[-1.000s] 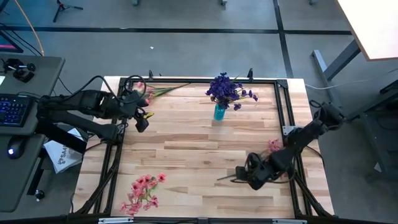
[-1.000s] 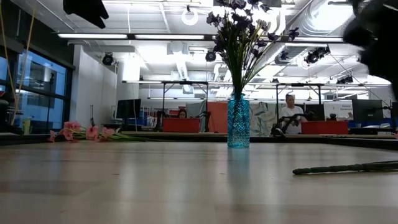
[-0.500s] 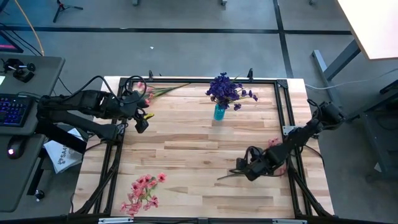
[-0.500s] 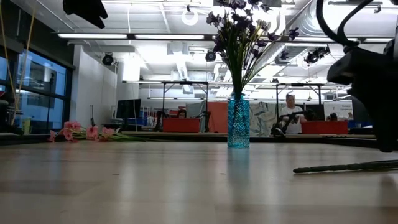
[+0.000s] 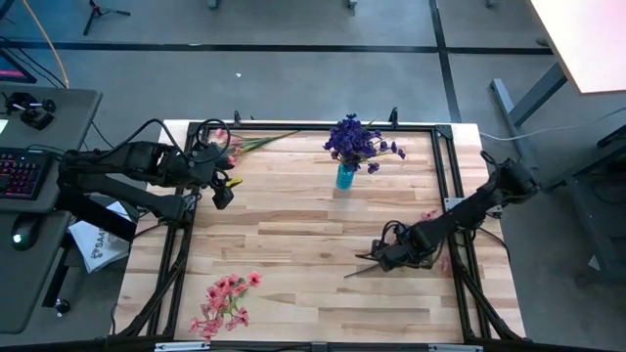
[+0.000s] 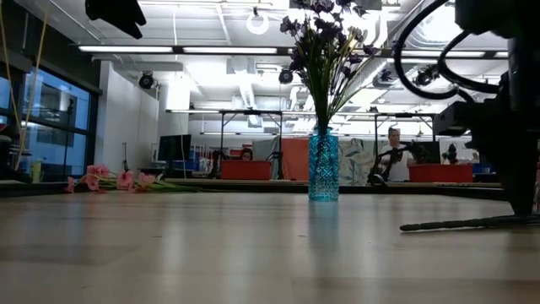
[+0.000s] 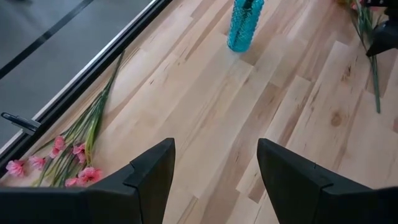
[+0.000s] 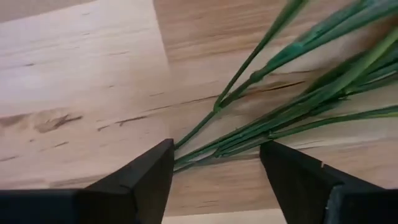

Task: Sort flowers into vase by color
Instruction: Put the bottom pink flowers into the green vase

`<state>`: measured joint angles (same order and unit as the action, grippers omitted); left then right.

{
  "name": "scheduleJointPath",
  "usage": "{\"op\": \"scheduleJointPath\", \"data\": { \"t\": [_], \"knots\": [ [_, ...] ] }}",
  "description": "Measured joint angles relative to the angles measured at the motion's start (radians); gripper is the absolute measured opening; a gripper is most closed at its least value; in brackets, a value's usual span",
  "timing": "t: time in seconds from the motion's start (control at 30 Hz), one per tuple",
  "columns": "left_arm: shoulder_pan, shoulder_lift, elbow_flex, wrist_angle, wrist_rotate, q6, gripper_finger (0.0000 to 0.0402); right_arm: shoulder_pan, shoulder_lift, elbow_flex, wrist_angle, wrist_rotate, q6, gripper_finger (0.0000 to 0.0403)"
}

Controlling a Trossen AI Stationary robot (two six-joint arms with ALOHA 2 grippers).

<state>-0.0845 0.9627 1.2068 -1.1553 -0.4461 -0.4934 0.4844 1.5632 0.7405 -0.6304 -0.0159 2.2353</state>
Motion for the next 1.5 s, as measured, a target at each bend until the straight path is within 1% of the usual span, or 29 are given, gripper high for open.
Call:
{"op": "scheduleJointPath", "data": {
  "t": [0.1, 0.2, 0.43, 0.57, 0.6, 0.77, 0.83, 0.93, 1.0, 1.13, 1.2, 1.27, 1.33, 1.43, 1.5],
  "knots": [
    [0.0, 0.0, 0.0, 0.0, 0.007, 0.0, 0.0215, -0.012, 0.035, 0.003, -0.005, -0.017, -0.002, 0.0214],
    [0.0, 0.0, 0.0, 0.0, 0.019, 0.0, 0.0215, -0.013, 0.059, 0.007, -0.014, -0.028, 0.012, 0.0179],
    [0.0, 0.0, 0.0, 0.0, 0.033, 0.0, 0.0215, -0.013, 0.06, 0.009, -0.027, -0.014, -0.004, 0.0075],
    [0.0, 0.0, 0.0, 0.0, 0.063, -0.002, 0.0215, -0.012, 0.068, 0.039, -0.03, 0.031, -0.084, 0.0013],
    [0.0, 0.0, 0.0, 0.0, 0.076, -0.002, 0.0215, -0.011, 0.071, 0.048, -0.037, 0.037, -0.106, 0.0007],
    [-0.003, -0.029, 0.0, 0.002, 0.151, 0.013, 0.0215, 0.001, 0.072, 0.1, -0.081, 0.046, -0.227, 0.0004],
    [-0.003, -0.057, 0.0, 0.002, 0.157, 0.014, 0.0215, 0.018, 0.069, 0.128, -0.117, 0.074, -0.276, 0.0003],
    [-0.003, -0.113, 0.0, 0.015, 0.157, -0.01, 0.0215, 0.056, 0.017, 0.181, -0.138, 0.076, -0.34, 0.0001],
    [-0.003, -0.156, 0.0, 0.041, 0.152, -0.028, 0.0215, 0.094, -0.016, 0.217, -0.138, 0.027, -0.41, 0.0001],
    [-0.003, -0.225, 0.0, 0.14, 0.149, -0.028, 0.0215, 0.161, -0.058, 0.285, -0.142, -0.181, -0.585, 0.0],
    [-0.003, -0.249, 0.001, 0.204, 0.148, -0.006, 0.0215, 0.187, -0.059, 0.318, -0.13, -0.219, -0.669, 0.0],
    [-0.003, -0.26, 0.001, 0.277, 0.146, 0.028, 0.0215, 0.197, -0.059, 0.343, -0.057, -0.178, -0.768, 0.0],
    [-0.003, -0.26, 0.001, 0.349, 0.145, 0.06, 0.0215, 0.176, -0.059, 0.36, 0.058, -0.049, -0.858, 0.0],
    [-0.003, -0.249, 0.001, 0.439, 0.146, 0.111, 0.0215, 0.107, -0.059, 0.37, 0.214, 0.17, -0.98, 0.0],
    [-0.003, -0.235, 0.001, 0.481, 0.147, 0.141, 0.0215, 0.044, -0.059, 0.392, 0.316, 0.266, -1.087, 0.0]
  ]
}}
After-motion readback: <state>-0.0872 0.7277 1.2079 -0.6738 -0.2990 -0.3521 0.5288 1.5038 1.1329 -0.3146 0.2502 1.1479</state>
